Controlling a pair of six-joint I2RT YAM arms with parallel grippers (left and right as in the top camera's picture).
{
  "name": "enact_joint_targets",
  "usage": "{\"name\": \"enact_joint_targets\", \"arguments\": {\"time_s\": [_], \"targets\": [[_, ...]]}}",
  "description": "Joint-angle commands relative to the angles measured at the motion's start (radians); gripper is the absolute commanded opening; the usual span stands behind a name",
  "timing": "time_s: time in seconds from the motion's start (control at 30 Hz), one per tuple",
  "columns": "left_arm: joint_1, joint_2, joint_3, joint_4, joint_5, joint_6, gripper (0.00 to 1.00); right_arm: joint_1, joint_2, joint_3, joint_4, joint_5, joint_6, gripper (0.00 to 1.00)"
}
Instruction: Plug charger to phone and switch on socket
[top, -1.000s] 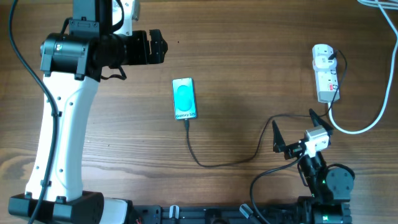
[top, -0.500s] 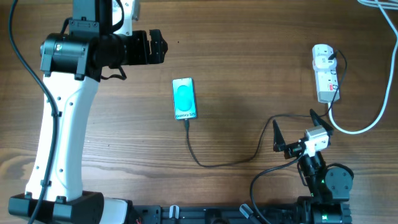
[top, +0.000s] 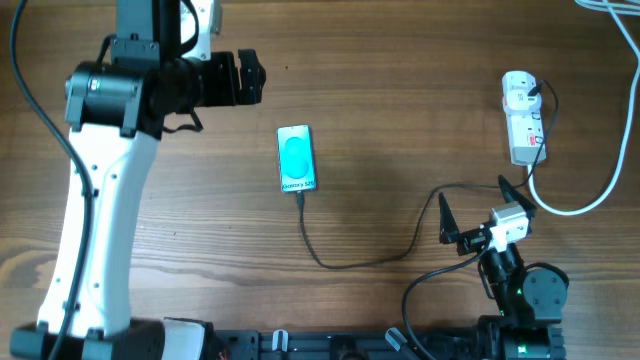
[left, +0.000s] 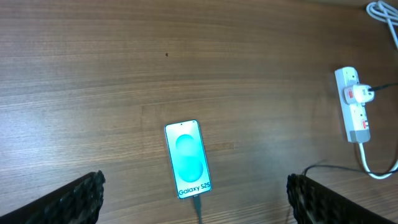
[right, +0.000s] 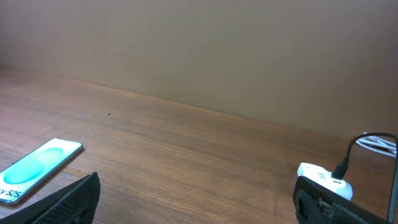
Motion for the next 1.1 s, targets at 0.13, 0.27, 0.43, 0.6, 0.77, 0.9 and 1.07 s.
{"name": "enact_joint_targets", "arguments": {"time_s": [0.13,0.27,0.43,0.6,0.77,0.9,1.07], "targets": [[-0.01,-0.375,-0.517,0.366,-0.015,0.008,1.0,0.003,-0.016,-0.003,0.006,0.014,-0.001,1.0],[-0.01,-0.683,-0.985,0.736,-0.014,0.008,1.0,0.003,-0.016,-0.003,0.005,0.014,0.0,1.0],[-0.002,-1.02,-1.378,0.978,-0.014,0.008,1.0,0.003,-0.016,-0.003,0.005,0.014,-0.001,1.0],[0.049,-1.287,-1.614,1.046,-0.015,0.008,1.0,0.003,-0.016,-0.003,0.006,0.014,-0.001,1.0],[0.069,-1.456,-1.718,1.041,-0.053,0.008,1.0,0.003,-0.016,-0.003,0.005,0.014,0.0,0.99],[0.07,-1.537,-1.76,1.043,-0.056,0.008,1.0,0.003,-0.016,-0.003,0.005,0.014,-0.001,1.0],[0.07,-1.537,-1.76,1.043,-0.06,0.008,1.0,0.003,-0.016,-0.003,0.005,0.014,-0.001,1.0]]}}
